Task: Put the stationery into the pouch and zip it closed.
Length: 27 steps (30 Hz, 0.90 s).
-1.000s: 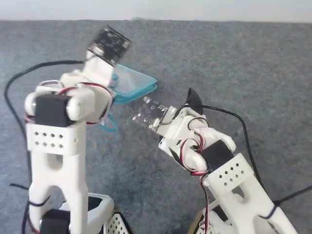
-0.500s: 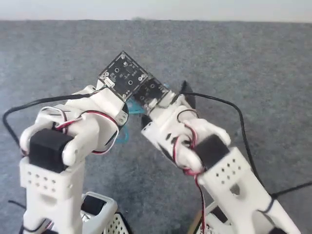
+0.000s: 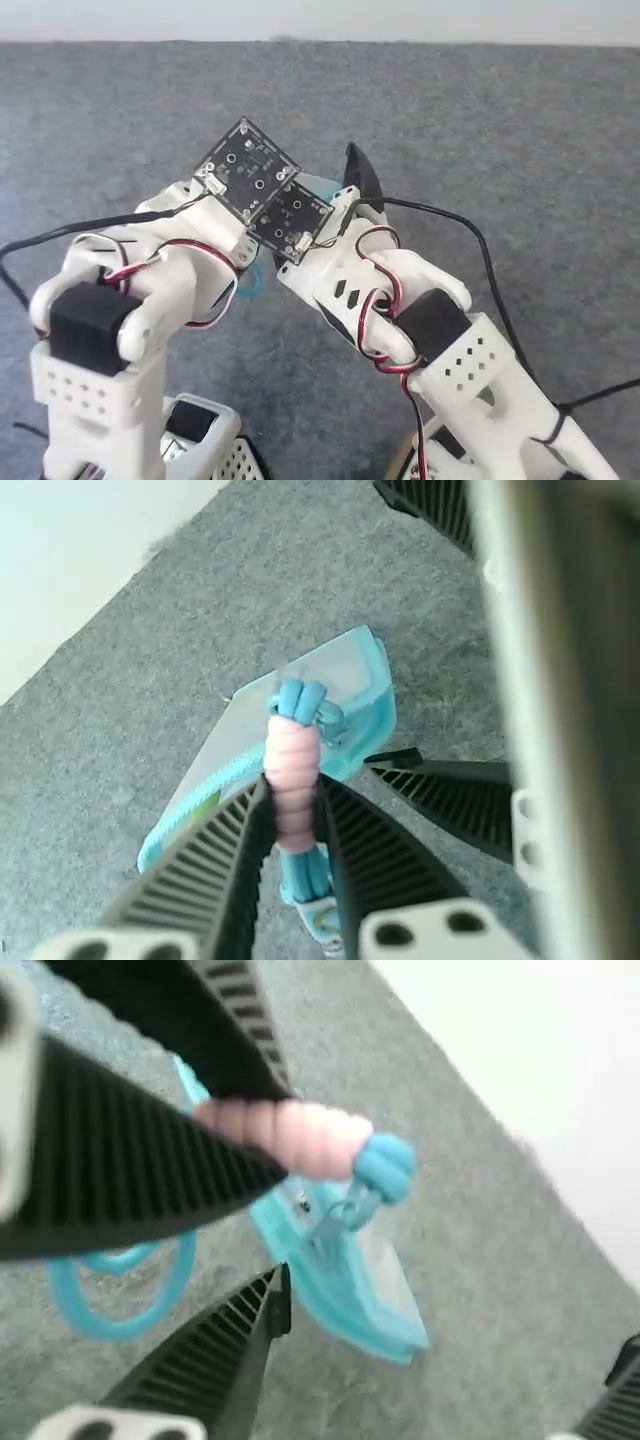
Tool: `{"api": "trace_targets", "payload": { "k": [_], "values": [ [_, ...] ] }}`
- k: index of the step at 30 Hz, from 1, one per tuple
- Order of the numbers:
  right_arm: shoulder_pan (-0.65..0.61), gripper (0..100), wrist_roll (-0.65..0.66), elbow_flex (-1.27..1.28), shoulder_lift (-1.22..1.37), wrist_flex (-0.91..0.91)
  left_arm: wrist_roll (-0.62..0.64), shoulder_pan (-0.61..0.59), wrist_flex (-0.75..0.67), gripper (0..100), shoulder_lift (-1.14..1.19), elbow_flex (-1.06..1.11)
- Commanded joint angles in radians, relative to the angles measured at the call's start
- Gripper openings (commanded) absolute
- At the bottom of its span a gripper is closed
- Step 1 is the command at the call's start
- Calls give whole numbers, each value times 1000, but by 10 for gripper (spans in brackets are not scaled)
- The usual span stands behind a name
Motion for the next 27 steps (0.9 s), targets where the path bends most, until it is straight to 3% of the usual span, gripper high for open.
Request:
{"api": "trace_targets", "payload": {
  "k": [1,9,15,27],
  "values": [
    [4,474,25,-11,42,-56,18,3,9,10,-31,-8],
    [30,472,21,-6,130,-77,-2,-29,9,10,-26,-4],
    [47,472,23,0,133,15,-3,-29,6,10,-26,-5],
    [35,472,63,-63,217,-36,-3,-40,6,10,-26,-5]
  ]
}}
